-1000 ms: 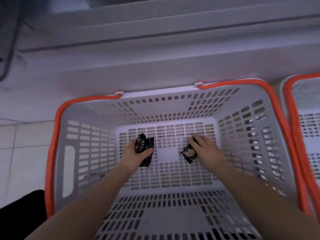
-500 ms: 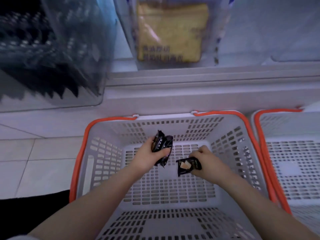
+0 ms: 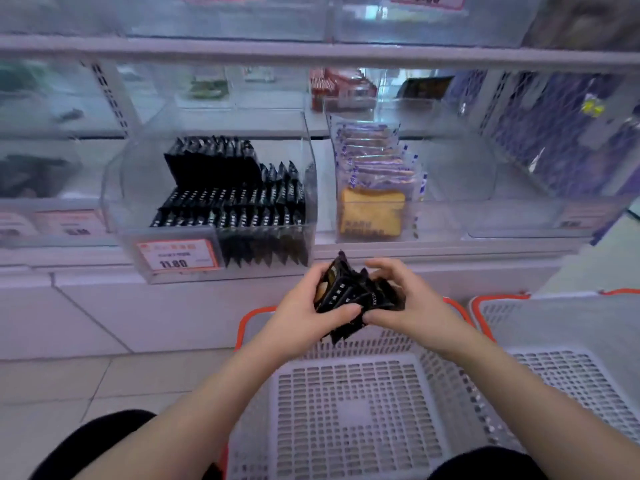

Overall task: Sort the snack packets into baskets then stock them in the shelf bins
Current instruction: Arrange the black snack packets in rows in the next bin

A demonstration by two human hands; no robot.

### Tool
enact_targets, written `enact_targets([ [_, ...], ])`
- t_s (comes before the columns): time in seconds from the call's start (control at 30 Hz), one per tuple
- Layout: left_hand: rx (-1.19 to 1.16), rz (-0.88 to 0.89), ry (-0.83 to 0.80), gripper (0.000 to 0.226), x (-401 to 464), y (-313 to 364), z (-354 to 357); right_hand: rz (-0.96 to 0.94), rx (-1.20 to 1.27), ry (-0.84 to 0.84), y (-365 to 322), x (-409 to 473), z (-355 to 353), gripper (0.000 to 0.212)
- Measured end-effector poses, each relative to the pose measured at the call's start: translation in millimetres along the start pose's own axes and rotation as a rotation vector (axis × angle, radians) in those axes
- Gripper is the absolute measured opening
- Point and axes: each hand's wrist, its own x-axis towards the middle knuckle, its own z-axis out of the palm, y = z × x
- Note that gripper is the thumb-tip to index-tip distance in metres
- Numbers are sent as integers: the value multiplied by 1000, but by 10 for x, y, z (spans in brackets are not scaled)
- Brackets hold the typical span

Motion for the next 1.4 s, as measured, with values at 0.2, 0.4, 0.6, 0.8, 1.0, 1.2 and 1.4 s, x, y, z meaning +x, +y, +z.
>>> enact_targets([
  [0.2,-108,150,194,39,-154,566,-573,-140,311,230,-770,169,360,50],
  [0.4,-229,124,373,46,76,860,-1005,-223,228,436,-1401,519,732,19],
  [0.6,-210,-88,375,38,379,945,-1382,-189,45,321,-1636,919,945,34],
  [0.8,-688,-229,100,66,614,925,-1594,-41,-92,325,-1570,1395,1034,57],
  [1.0,-785,-238,-91,80,937,694,-1787,-24,-301,287,-1518,1802,940,22],
  [1.2,-35,-304,-36,53,1346,595,-1965,169,-590,423,-1475,2121,699,38],
  [1.4,1114,-7,13,37,1762,534,-2057,124,-1081,457,-1451,2374,702,58],
])
